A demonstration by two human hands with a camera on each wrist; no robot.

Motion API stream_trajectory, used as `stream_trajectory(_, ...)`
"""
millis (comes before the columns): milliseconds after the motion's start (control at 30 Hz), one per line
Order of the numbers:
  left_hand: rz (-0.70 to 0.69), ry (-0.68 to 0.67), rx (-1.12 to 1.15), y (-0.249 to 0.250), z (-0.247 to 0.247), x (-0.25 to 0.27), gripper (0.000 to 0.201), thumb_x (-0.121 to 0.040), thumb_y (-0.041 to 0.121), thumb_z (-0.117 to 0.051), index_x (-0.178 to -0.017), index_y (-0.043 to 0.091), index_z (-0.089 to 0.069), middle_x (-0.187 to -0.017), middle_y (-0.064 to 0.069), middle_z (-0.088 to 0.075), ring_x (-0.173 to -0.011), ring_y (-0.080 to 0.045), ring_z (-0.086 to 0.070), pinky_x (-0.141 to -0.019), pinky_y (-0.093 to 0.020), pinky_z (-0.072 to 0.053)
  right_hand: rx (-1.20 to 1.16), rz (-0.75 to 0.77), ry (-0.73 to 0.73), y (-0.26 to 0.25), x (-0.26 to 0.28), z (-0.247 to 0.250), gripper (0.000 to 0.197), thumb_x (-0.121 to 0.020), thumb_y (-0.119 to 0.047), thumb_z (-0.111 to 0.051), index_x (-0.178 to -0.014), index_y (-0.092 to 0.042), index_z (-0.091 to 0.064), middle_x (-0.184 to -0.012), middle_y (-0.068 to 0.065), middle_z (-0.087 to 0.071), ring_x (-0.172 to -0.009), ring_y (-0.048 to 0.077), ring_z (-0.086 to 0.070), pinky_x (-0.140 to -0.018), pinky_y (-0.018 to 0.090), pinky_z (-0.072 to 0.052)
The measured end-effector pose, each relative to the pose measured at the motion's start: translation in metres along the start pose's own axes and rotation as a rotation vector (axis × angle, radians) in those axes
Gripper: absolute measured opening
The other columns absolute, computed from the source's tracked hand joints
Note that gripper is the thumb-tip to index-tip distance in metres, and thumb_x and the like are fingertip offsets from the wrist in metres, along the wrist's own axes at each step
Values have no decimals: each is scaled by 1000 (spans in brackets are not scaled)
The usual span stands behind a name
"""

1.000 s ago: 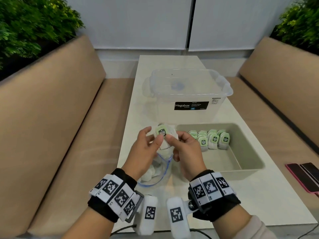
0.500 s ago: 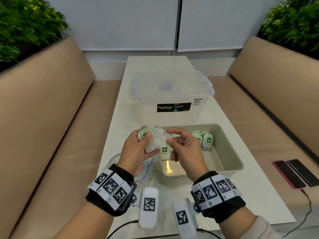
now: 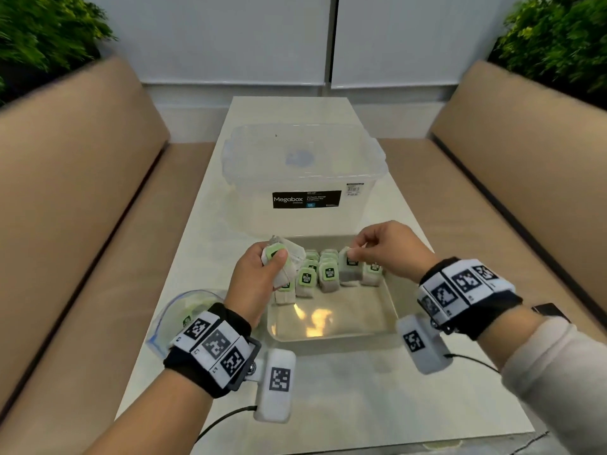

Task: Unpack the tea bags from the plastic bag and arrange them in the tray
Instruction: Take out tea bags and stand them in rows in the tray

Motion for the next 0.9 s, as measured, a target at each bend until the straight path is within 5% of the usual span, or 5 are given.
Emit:
stream_trajectory(267,22,23,-45,-15,0,1,18,-91,17,-56,-108,10,-58,-107,-15,-67,-101,-30,-64,-92,-48,-50,453,29,-301,15,-44,-10,5,-80,-22,-69,-83,-21,-65,-72,-6,-61,-67,14,-58,-51,19,-41)
stream_trajectory(400,26,40,-44,-18,1,1,19,-92,16,-55,-110,9,-57,-109,-16,-66,-101,-28,-64,-91,-44,-51,607,67,-411,10,-58,-25,9,-83,-20,-66,-92,-18,-67,-69,-10,-57,-54,8,-53,-49,17,-39)
stream_trajectory(533,29,60,-43,-21,3,-1,12,-91,17,-56,-102,16,-60,-106,-13,-67,-101,-28,-64,-93,-48,-50,699,99,-472,9,-72,-39,15,-81,-22,-69,-95,-17,-71,-66,-12,-55,-54,2,-46,-48,17,-35)
stream_trajectory(733,35,60,-43,-23,4,-2,10,-91,18,-57,-100,20,-61,-105,-12,-68,-101,-28,-65,-94,-52,-48,753,109,-537,8,-85,-56,16,-82,-24,-70,-97,-19,-71,-84,-4,-63,-76,12,-55,-51,17,-37)
stream_trajectory(900,44,61,-42,-24,3,-4,11,-91,17,-57,-100,20,-60,-106,-11,-68,-101,-27,-65,-94,-51,-49,741,110,-504,11,-91,-65,13,-81,-23,-70,-93,-19,-70,-93,-1,-69,-79,14,-56,-67,25,-44)
Point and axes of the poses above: each hand's wrist, its own x-axis away from the middle knuckle, its own z-axis out of the back of the hand, y = z × x, the point moved 2 cm from there along -x, towards the middle knuckle
